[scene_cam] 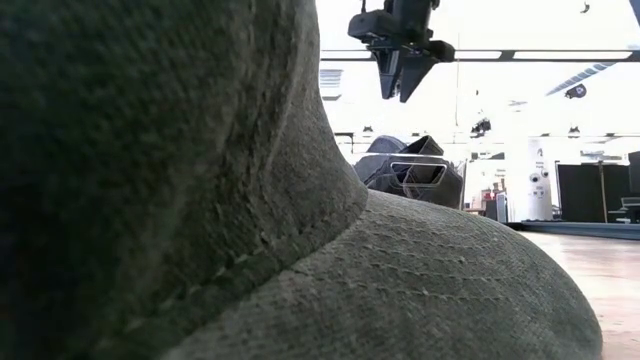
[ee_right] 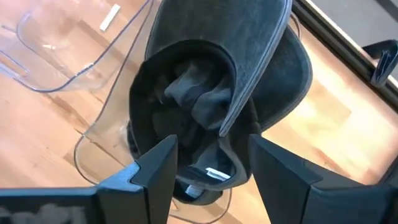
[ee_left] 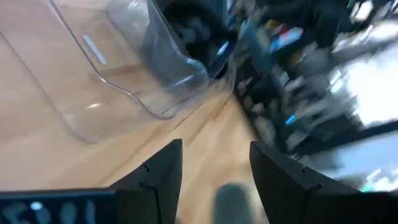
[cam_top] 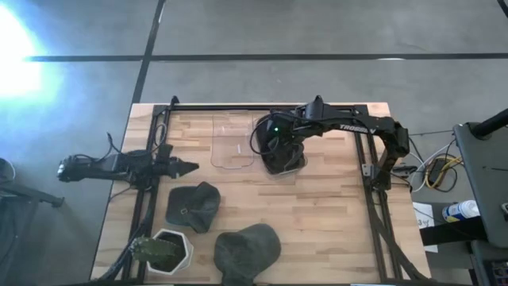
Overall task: Pick & Place hat
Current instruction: Put the left dark green cap into the left transparent bin
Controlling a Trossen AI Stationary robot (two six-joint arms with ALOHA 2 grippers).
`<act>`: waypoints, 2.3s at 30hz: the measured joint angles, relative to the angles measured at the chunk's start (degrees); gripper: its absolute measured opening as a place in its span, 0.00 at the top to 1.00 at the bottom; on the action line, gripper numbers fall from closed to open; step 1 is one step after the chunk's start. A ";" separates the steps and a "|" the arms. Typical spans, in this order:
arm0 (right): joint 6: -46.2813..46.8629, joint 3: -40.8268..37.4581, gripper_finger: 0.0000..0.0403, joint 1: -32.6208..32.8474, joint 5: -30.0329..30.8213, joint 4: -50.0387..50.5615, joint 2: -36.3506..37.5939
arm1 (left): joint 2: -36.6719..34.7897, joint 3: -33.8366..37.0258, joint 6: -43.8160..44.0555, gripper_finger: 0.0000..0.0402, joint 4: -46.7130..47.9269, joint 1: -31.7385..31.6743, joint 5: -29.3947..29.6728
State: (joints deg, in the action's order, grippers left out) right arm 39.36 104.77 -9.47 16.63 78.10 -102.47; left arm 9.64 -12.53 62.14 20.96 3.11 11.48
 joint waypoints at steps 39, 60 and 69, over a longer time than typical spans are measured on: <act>-14.42 -0.02 0.52 -0.02 1.40 -1.30 0.06 | 52.59 -20.07 -35.16 0.57 24.15 -0.02 -22.05; -17.29 -0.04 0.52 -0.02 1.44 -3.04 0.06 | 48.34 -37.22 -35.88 0.98 23.93 -0.60 -15.75; -12.39 -0.09 0.52 -0.02 7.14 -3.38 1.24 | 45.82 -41.79 -14.44 0.98 18.21 -5.50 -0.76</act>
State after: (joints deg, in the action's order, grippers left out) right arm 26.96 104.68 -9.50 23.77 74.72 -101.24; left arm 55.46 -54.32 47.70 39.16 -2.39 10.72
